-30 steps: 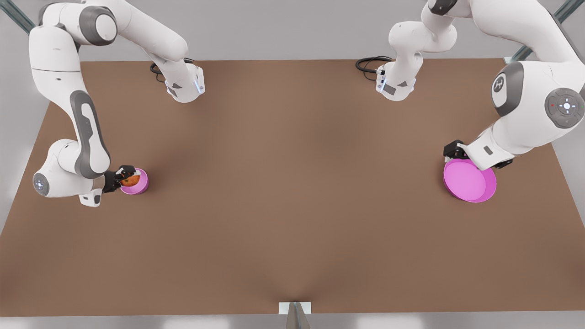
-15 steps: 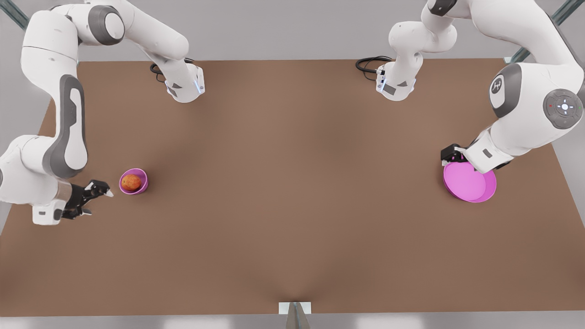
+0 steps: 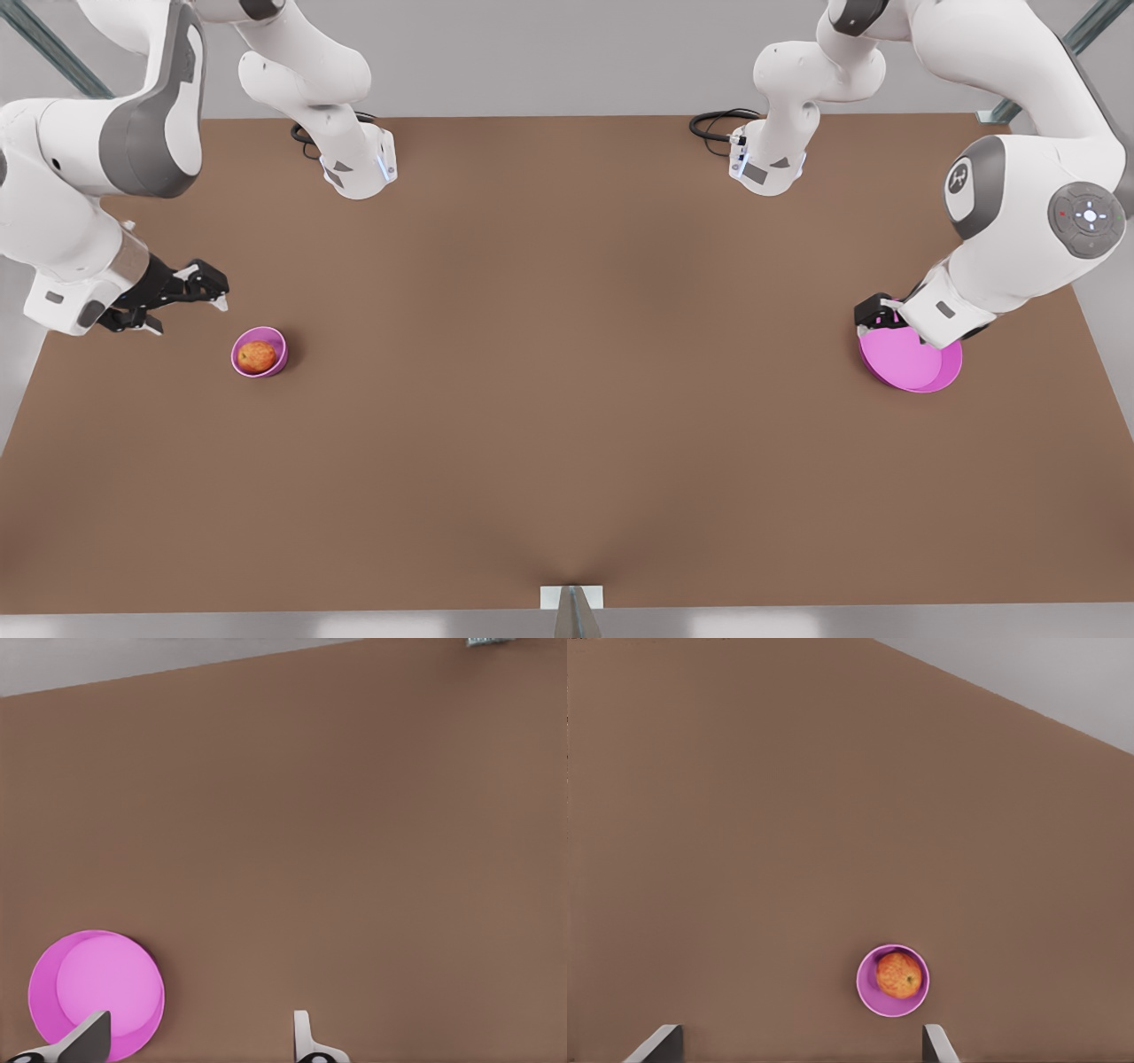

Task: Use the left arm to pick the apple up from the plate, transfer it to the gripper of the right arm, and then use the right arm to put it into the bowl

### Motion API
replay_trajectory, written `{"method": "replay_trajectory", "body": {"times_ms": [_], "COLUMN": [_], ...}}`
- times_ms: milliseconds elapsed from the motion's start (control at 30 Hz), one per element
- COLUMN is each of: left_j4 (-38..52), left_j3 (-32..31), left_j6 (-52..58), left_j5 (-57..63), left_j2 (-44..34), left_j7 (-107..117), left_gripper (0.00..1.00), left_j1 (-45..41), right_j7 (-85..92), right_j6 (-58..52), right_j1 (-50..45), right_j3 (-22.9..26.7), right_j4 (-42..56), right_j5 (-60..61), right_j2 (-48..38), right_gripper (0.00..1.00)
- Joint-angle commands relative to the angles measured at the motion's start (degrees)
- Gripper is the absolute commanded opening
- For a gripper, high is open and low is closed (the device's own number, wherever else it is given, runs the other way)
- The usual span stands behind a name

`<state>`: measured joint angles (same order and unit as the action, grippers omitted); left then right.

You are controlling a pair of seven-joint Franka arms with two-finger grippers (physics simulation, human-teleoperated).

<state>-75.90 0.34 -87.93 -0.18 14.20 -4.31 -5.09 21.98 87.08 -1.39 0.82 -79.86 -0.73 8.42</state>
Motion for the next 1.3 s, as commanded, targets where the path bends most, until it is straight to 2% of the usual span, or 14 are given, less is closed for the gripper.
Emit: {"method": "replay_trajectory", "body": {"times_ms": [0, 1267], "left_j4": [0.05, -0.04], "left_j3": [-0.08, -0.34], "left_j6": [-0.31, -1.45], "left_j5": [0.00, -1.49], "left_j2": [-0.05, 1.18], "left_j7": [1.15, 1.41], "left_gripper": [1.00, 1.00], "left_j1": [-0.18, -0.01], "right_j7": [-20.85, -17.94], "right_j6": [-1.47, -1.29], "right_j1": [2.79, 3.41], "right_j3": [0.23, -0.65], "right_j4": [-0.12, 0.67], "right_j5": [0.46, 0.82], "right_j2": [0.45, 1.77], "right_gripper": [1.00, 1.00]}}
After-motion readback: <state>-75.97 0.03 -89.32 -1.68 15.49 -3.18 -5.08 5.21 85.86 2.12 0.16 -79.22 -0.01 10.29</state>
